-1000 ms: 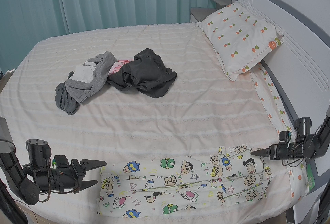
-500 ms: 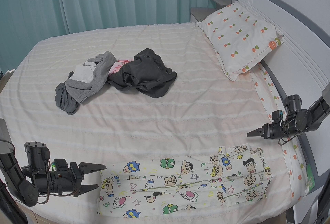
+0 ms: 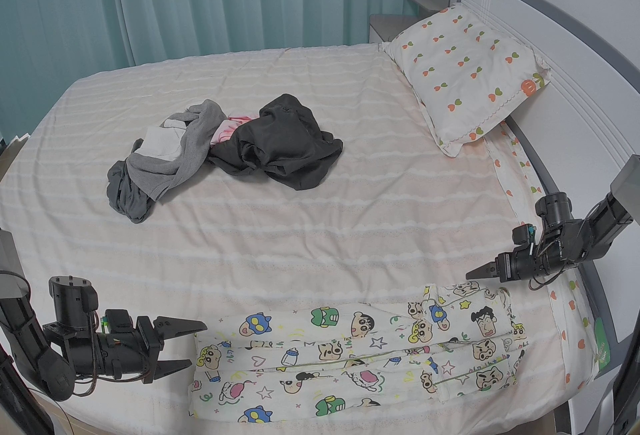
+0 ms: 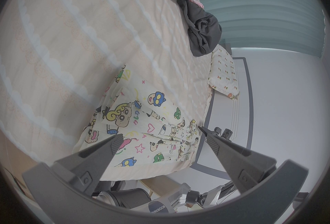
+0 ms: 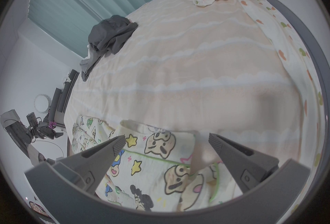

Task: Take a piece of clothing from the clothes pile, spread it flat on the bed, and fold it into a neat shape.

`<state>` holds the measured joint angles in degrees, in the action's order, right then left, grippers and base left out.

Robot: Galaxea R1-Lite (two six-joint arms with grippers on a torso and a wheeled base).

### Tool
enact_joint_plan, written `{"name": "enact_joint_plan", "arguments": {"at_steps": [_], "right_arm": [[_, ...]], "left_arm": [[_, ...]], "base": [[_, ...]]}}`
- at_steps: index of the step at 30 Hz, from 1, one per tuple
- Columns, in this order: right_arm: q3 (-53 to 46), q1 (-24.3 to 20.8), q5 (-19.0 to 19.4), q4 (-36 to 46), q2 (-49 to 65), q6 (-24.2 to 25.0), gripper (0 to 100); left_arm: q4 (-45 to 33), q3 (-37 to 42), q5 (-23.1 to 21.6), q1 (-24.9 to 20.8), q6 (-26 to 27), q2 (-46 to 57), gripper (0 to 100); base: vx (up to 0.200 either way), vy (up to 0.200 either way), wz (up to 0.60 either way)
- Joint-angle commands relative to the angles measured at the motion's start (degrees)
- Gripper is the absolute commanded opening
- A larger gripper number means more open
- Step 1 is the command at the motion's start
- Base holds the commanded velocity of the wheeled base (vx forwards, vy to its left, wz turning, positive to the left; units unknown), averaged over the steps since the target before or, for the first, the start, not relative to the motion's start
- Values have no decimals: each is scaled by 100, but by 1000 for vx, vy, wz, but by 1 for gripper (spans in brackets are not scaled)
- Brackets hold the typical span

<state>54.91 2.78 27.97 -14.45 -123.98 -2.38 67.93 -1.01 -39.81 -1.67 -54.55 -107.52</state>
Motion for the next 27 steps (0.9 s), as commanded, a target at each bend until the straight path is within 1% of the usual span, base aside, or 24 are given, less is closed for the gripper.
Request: {"name": "enact_joint_plan", "arguments": {"at_steps": [1, 7, 11, 20, 22, 27], "right_arm": [[11, -129, -2, 82, -65, -8, 100], [-24, -331, -2, 267, -144, -17, 100], [-68, -357, 42, 381, -144, -17, 100], [-156, -366, 95, 372, -144, -123, 100], [-129, -366, 236, 346, -162, -131, 100], [-68, -366, 271, 320, -250, -131, 100]], "left_arm": [[1, 66, 0, 0, -3, -14, 100], [-7, 66, 0, 0, -3, -14, 100], [-7, 66, 0, 0, -3, -14, 100], [-7, 66, 0, -9, -3, -14, 100], [-7, 66, 0, -9, -3, -14, 100], [-7, 66, 0, -9, -3, -14, 100]], "base": [[0, 0, 0], [0, 0, 0], [0, 0, 0], [0, 0, 0], [0, 0, 0], [0, 0, 0]]}}
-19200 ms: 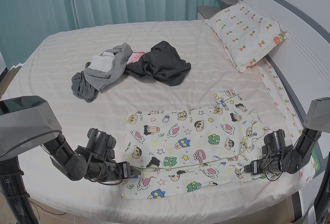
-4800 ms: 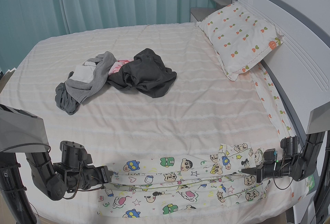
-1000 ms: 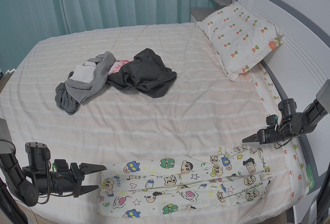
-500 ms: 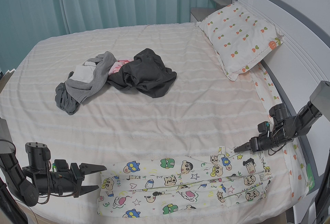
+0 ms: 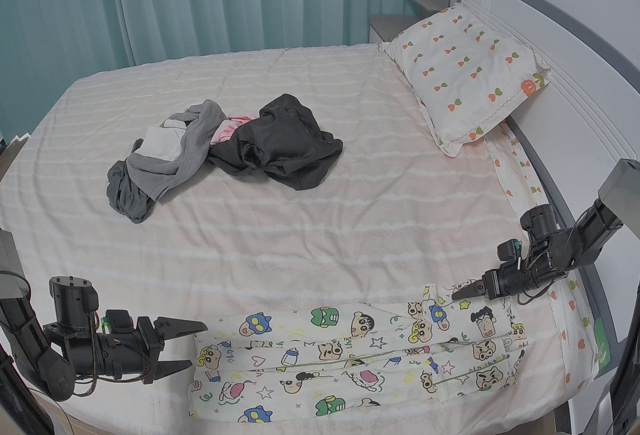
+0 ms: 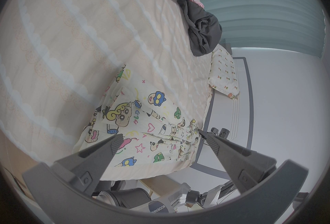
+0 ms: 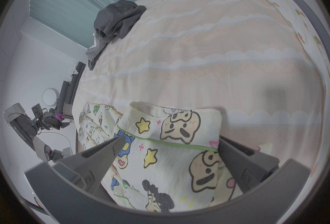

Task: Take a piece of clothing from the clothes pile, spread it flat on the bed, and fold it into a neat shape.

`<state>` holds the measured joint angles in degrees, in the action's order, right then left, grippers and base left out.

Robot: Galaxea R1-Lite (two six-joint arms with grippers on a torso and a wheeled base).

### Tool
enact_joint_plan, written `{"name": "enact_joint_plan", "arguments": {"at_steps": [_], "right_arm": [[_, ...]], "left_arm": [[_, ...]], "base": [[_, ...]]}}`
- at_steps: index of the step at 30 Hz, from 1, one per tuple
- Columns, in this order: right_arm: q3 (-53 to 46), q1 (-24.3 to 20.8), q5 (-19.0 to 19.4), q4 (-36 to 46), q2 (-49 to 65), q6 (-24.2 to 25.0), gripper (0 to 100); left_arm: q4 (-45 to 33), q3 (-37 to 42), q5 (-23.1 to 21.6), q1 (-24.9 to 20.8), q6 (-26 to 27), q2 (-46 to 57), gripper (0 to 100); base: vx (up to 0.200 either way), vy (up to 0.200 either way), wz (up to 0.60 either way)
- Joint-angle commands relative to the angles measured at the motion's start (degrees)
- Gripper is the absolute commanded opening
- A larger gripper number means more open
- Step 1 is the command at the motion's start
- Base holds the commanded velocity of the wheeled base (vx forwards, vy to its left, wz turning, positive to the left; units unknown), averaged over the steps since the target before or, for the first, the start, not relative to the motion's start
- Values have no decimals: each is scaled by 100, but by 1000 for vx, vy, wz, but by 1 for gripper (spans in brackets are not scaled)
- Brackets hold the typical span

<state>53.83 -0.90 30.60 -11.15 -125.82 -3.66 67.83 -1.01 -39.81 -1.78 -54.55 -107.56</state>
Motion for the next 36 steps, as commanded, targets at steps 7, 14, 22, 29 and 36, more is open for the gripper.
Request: {"name": "enact_joint_plan", "arguments": {"at_steps": [7, 14, 22, 29, 36], "right_arm": [[136, -68, 104, -18, -233, -3, 100], [145, -77, 104, -18, -233, 5, 0], [-75, 2, 183, -36, 5, -12, 0], [-426, 46, 465, -133, 260, -21, 0], [-1235, 143, 966, -1240, 444, -56, 0]], "left_arm": [[2, 66, 0, 2, -3, -11, 100], [2, 66, 0, 2, -3, -11, 100], [-6, 66, 0, 2, -3, -11, 100], [-6, 66, 0, -7, -3, -11, 100], [-6, 66, 0, -7, 6, -11, 100]], "base": [[0, 0, 0], [0, 0, 0], [0, 0, 0], [0, 0, 0], [0, 0, 0]]}}
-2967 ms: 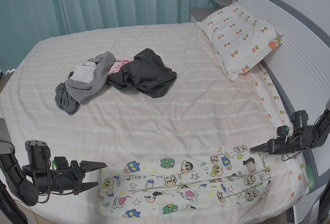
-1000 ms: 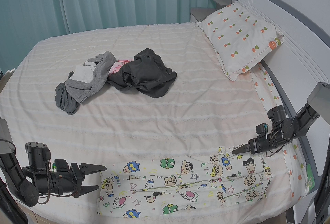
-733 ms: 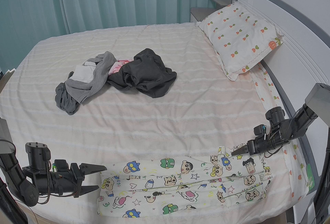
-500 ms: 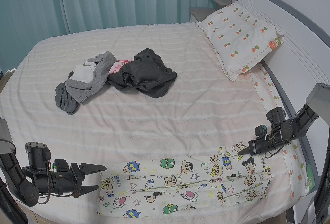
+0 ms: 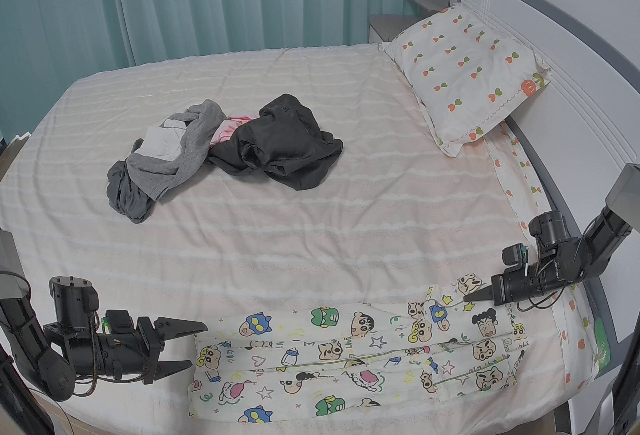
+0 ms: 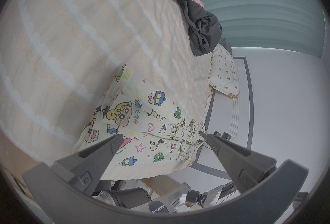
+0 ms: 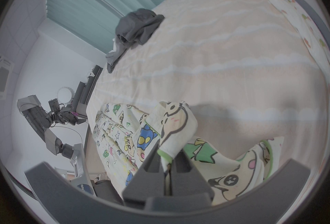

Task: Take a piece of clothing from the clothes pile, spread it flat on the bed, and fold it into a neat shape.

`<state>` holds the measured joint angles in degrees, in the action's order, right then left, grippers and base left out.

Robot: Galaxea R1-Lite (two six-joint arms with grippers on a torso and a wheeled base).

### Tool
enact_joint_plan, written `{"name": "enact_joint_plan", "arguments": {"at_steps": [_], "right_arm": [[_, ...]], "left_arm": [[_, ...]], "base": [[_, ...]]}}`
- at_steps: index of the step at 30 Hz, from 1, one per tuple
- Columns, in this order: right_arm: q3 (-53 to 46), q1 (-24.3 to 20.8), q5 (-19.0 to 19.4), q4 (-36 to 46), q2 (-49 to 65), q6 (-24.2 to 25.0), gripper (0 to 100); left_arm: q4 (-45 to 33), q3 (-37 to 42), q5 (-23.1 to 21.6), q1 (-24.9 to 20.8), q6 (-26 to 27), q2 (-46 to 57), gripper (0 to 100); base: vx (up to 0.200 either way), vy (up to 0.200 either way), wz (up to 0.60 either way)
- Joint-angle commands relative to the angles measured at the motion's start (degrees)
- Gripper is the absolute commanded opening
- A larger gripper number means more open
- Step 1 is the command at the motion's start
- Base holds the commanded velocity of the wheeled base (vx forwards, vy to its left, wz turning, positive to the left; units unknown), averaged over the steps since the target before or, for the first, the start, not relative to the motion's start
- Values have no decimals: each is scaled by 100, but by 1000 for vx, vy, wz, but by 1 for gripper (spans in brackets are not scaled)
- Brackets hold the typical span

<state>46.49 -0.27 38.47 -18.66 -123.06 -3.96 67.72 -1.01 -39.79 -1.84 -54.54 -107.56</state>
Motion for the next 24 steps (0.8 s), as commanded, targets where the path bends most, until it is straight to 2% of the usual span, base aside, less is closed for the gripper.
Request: {"name": "enact_joint_plan", "arguments": {"at_steps": [1, 9, 14, 19, 24], "right_arm": [[-580, 80, 213, -630, 169, -34, 0], [-1318, 115, 644, -1544, 221, -105, 0], [-1652, 115, 978, -1614, 503, -325, 0], [-1775, 106, 1057, -1614, 696, -360, 0], [-1951, 115, 1312, -1614, 889, -412, 0]], "left_arm": [[4, 66, -2, 0, -4, -11, 100], [-4, 66, -2, 0, 5, -11, 100], [-4, 66, -2, 0, -4, -2, 100], [-22, 66, -2, 0, 5, 7, 100], [-22, 66, -2, 0, -4, 7, 100]], "base": [[0, 0, 0], [0, 0, 0], [0, 0, 0], [0, 0, 0], [0, 0, 0]]}}
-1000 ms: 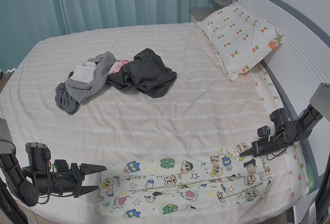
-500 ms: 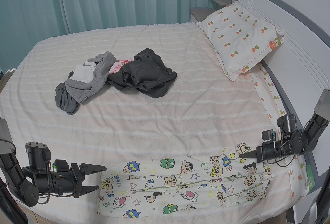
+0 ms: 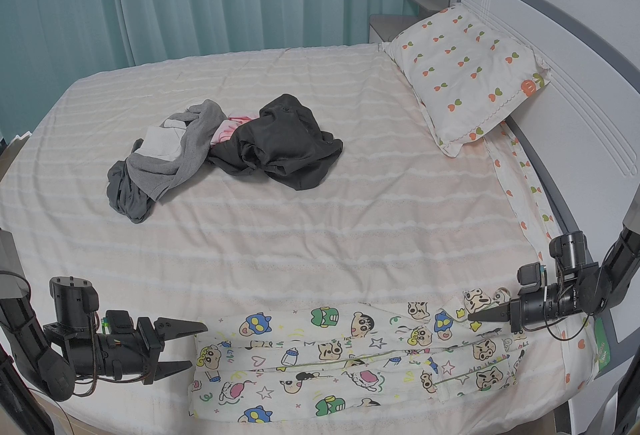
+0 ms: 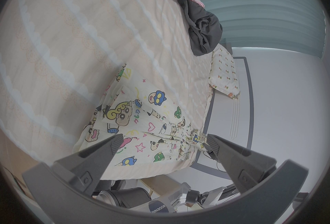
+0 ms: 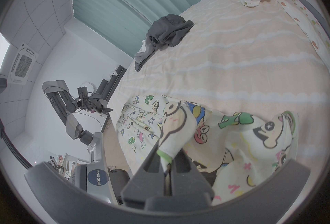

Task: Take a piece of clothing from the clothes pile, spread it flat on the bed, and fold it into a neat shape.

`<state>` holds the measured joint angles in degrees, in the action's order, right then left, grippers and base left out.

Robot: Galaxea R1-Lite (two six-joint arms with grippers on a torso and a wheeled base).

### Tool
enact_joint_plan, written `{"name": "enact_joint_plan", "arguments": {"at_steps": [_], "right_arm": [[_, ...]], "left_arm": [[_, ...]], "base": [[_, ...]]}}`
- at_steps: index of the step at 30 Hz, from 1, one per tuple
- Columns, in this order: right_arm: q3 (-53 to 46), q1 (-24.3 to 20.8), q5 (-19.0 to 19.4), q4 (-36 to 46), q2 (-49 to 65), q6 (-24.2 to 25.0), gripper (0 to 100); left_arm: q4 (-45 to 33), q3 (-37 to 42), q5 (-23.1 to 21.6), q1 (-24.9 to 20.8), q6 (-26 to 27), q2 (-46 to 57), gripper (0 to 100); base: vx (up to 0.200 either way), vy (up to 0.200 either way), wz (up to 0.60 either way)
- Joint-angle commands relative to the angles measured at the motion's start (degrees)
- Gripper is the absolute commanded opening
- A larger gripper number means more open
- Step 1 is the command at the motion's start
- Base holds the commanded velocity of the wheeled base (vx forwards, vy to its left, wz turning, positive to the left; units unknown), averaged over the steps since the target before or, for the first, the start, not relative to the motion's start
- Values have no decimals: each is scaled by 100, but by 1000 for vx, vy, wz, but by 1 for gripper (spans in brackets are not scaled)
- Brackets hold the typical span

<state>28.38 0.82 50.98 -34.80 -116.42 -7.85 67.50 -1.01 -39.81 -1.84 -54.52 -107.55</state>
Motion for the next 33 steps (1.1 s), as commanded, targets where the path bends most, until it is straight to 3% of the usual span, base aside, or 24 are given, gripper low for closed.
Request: {"name": "enact_joint_plan", "arguments": {"at_steps": [1, 8, 14, 23, 33], "right_arm": [[-184, -3, 61, 0, 234, -24, 0], [-465, 6, 140, 0, 216, -393, 0], [-359, 15, 105, 0, 163, -366, 0], [106, 358, -282, 53, -390, -349, 0], [361, 367, -712, 255, -592, -349, 0]], "left_arm": [[0, 66, 0, 0, -6, 6, 100], [0, 66, 0, 0, -6, 6, 100], [0, 66, 9, 0, 2, 6, 100], [0, 66, 0, 0, 2, 6, 100], [0, 66, 9, 0, 2, 6, 100]], "base": [[0, 0, 0], [0, 0, 0], [0, 0, 0], [0, 0, 0], [0, 0, 0]]}}
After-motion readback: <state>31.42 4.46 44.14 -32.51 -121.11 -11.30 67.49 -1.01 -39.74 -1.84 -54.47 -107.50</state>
